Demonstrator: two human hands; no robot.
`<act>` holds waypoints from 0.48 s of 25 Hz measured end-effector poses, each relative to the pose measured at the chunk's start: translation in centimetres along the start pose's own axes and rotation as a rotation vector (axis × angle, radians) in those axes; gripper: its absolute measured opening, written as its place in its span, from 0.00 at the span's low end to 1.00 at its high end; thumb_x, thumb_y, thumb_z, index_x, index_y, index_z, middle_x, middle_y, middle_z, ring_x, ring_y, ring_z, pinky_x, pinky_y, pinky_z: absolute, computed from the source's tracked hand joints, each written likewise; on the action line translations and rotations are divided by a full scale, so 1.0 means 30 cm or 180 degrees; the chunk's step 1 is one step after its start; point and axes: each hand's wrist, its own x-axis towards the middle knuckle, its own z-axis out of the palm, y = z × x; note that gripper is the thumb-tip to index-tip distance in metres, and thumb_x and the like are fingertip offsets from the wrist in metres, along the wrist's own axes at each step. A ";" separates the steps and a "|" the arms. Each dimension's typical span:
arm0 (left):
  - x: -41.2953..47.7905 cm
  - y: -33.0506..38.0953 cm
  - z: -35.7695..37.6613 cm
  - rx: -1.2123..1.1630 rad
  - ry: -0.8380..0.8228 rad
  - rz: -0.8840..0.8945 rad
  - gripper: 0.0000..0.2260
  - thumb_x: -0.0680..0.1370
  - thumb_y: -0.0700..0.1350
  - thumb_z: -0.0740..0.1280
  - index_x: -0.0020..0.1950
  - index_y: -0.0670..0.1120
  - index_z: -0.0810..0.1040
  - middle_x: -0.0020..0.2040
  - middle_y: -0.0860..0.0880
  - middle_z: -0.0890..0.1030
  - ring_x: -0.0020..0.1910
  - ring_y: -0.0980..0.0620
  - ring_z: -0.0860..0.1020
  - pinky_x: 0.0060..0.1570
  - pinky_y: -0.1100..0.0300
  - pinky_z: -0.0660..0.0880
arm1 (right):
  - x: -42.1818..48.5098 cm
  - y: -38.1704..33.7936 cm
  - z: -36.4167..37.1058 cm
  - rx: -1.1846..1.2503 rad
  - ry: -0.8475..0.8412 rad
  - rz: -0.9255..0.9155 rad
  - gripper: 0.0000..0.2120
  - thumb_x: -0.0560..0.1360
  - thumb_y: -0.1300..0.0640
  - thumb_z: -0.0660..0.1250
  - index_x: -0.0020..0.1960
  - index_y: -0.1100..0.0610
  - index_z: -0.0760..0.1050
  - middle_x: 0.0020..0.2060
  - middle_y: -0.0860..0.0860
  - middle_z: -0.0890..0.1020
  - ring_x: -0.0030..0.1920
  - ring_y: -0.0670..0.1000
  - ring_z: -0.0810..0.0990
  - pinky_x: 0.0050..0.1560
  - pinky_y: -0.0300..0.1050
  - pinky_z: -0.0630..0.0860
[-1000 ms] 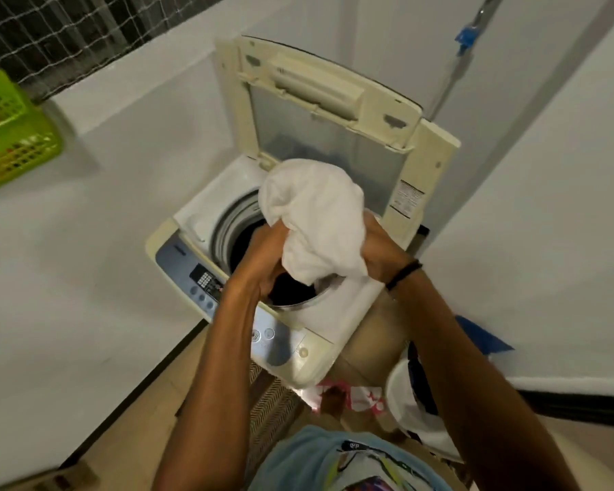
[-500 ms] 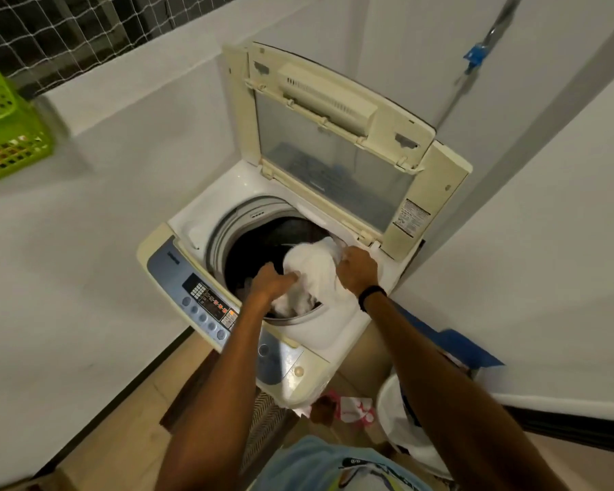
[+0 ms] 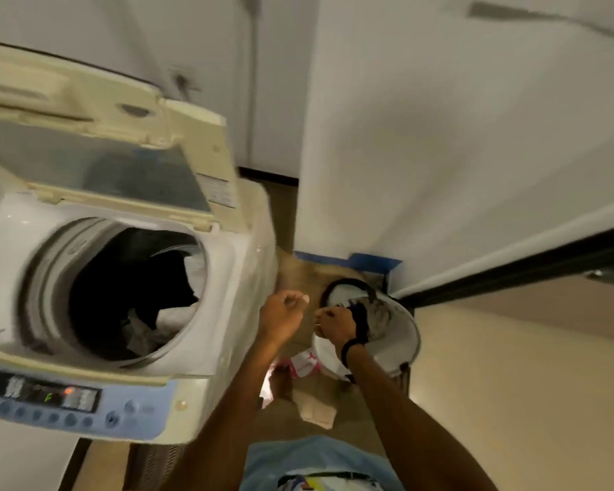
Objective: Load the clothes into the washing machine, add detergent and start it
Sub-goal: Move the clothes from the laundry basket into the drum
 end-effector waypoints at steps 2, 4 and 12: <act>0.067 -0.009 0.157 0.0261 -0.0300 -0.0128 0.10 0.78 0.50 0.68 0.56 0.47 0.83 0.52 0.50 0.84 0.52 0.51 0.81 0.51 0.59 0.74 | 0.080 0.147 -0.083 0.0193 0.0081 0.0385 0.06 0.72 0.54 0.65 0.37 0.48 0.78 0.45 0.56 0.85 0.46 0.57 0.85 0.52 0.56 0.82; 0.171 -0.052 0.320 0.0502 -0.0468 -0.0209 0.10 0.79 0.50 0.67 0.57 0.47 0.82 0.52 0.49 0.84 0.51 0.50 0.80 0.49 0.60 0.73 | 0.140 0.229 -0.164 0.0417 0.0097 0.0629 0.07 0.74 0.57 0.65 0.38 0.52 0.77 0.43 0.57 0.84 0.42 0.54 0.84 0.51 0.56 0.82; 0.820 -0.520 1.024 0.0861 -0.0684 -0.0259 0.10 0.80 0.48 0.66 0.56 0.44 0.81 0.54 0.45 0.83 0.55 0.46 0.79 0.51 0.60 0.70 | 1.039 0.798 -0.232 -0.1205 -0.0220 0.0683 0.16 0.80 0.58 0.58 0.63 0.63 0.76 0.62 0.61 0.78 0.64 0.61 0.75 0.66 0.54 0.71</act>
